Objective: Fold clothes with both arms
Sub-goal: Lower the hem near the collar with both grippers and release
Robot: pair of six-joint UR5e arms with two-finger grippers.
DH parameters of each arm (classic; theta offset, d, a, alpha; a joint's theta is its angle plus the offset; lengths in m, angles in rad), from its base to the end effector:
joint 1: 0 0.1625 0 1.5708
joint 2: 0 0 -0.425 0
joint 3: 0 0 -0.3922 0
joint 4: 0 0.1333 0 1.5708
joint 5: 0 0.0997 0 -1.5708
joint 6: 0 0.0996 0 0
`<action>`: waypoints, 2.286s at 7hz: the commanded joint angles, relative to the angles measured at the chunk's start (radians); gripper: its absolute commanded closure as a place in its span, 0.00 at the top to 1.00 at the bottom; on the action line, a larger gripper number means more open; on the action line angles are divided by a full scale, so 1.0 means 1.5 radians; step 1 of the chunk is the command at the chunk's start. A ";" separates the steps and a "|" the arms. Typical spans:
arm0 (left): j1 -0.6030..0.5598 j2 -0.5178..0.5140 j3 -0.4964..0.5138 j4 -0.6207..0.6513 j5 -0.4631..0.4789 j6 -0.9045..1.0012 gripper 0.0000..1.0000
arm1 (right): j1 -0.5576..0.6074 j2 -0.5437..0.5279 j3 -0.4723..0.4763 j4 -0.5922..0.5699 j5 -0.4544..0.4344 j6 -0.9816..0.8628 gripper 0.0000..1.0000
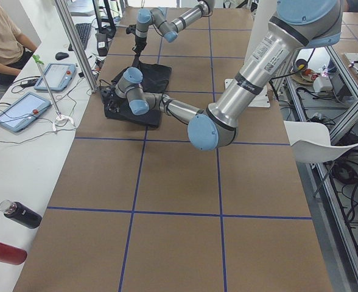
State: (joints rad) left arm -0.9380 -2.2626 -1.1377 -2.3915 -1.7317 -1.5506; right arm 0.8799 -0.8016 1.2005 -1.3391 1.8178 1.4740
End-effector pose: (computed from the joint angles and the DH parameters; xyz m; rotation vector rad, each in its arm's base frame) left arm 0.3690 -0.7016 0.3479 0.3774 1.0490 -0.7371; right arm -0.4223 -0.6817 0.3347 0.0852 -0.6793 0.6752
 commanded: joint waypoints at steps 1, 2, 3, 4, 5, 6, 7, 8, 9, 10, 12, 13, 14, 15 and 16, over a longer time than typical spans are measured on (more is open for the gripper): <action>0.003 -0.013 0.056 -0.041 0.001 0.000 0.00 | -0.002 0.003 -0.002 0.005 0.000 0.002 0.00; 0.004 -0.013 0.072 -0.058 0.001 0.000 0.03 | -0.003 0.016 -0.018 0.006 0.000 0.001 0.00; 0.004 -0.013 0.076 -0.058 0.001 0.000 0.07 | -0.004 0.024 -0.040 0.028 -0.001 0.002 0.06; 0.006 -0.013 0.078 -0.059 0.001 0.000 0.14 | -0.004 0.026 -0.056 0.052 -0.002 0.003 0.08; 0.008 -0.012 0.081 -0.059 0.002 0.000 0.17 | -0.004 0.029 -0.058 0.053 -0.002 0.003 0.16; 0.009 -0.009 0.082 -0.063 0.001 0.000 0.22 | -0.004 0.053 -0.077 0.053 -0.002 0.004 0.35; 0.008 -0.006 0.084 -0.068 0.002 -0.001 0.25 | -0.004 0.073 -0.099 0.054 -0.002 0.004 0.43; 0.008 -0.004 0.084 -0.078 0.001 -0.001 0.31 | -0.003 0.075 -0.096 0.054 -0.002 0.007 0.53; 0.008 -0.003 0.080 -0.078 0.001 -0.002 0.34 | -0.004 0.055 -0.054 0.056 -0.001 0.019 0.60; 0.008 -0.002 0.079 -0.078 0.001 -0.001 0.38 | -0.025 -0.035 0.070 0.056 0.002 0.047 0.62; 0.008 0.007 0.077 -0.080 0.001 -0.001 0.43 | -0.073 -0.170 0.248 0.056 0.000 0.089 0.67; 0.008 0.008 0.077 -0.080 0.001 0.000 0.44 | -0.106 -0.207 0.279 0.057 -0.021 0.134 0.69; 0.008 0.010 0.074 -0.080 0.001 0.001 0.44 | -0.138 -0.238 0.313 0.057 -0.048 0.138 0.70; 0.009 0.016 0.066 -0.080 0.001 0.003 0.44 | -0.159 -0.240 0.311 0.057 -0.074 0.148 0.70; 0.009 0.019 0.062 -0.079 0.001 0.003 0.44 | -0.180 -0.237 0.309 0.057 -0.094 0.165 0.70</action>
State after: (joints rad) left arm -0.9255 -2.2403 -1.0356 -2.5107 -1.7303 -1.5475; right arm 0.6507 -1.1515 1.6590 -1.2533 1.7170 1.6942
